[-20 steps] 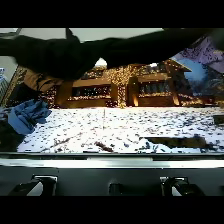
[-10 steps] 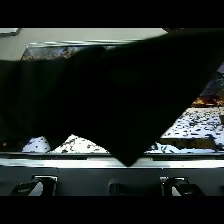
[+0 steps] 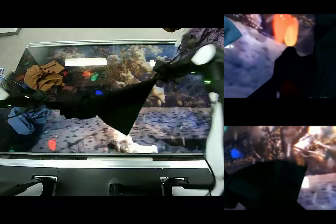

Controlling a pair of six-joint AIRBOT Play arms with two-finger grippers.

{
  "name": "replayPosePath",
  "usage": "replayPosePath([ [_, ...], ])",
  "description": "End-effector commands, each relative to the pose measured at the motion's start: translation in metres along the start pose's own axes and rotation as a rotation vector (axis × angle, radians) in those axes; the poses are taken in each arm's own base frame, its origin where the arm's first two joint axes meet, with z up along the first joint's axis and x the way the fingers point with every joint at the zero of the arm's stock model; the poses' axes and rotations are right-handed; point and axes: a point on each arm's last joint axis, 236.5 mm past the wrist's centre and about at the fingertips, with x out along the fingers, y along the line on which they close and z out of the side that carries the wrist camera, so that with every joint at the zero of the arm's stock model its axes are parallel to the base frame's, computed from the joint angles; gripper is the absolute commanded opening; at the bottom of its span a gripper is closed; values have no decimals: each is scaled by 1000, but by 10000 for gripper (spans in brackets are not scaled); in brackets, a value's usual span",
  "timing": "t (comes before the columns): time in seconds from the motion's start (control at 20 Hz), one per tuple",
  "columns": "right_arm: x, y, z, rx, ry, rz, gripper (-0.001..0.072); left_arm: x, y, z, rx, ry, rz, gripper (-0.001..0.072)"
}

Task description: Fold the clothes and pants, and hang the long-sleeved shirts on hangers.

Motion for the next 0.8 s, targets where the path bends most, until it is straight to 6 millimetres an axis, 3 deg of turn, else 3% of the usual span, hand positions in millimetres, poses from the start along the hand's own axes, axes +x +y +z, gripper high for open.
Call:
replayPosePath([
  [0.0, 88, -14, -2, 127, 72, 60, 29, 82, 15, -7, -106, 75, -2, 20],
  [0.1, 100, -15, 0, 151, 68, 76, 29, 93, 15, 0, -116, 75, -4, 23],
  [0.15, 101, -15, 1, 150, 63, 76, 29, 91, 14, 5, -99, 67, -8, 61],
  [0.3, 97, -14, -3, 122, 80, 76, 29, 61, 16, 23, -15, 65, -23, 478],
  [0.45, 89, -12, -9, 90, 101, 71, 29, 1, 31, 41, 27, 8, -33, 485],
  [0.55, 82, -9, -8, 59, 92, 72, 29, -31, 43, 32, 51, -13, -52, 485],
  [0.65, 76, -7, -7, 41, 87, 76, 29, -36, 47, 4, 22, 11, -135, 485],
  [0.75, 75, -7, -10, 40, 99, 75, 29, -19, 41, -31, -66, 68, -258, 485],
])
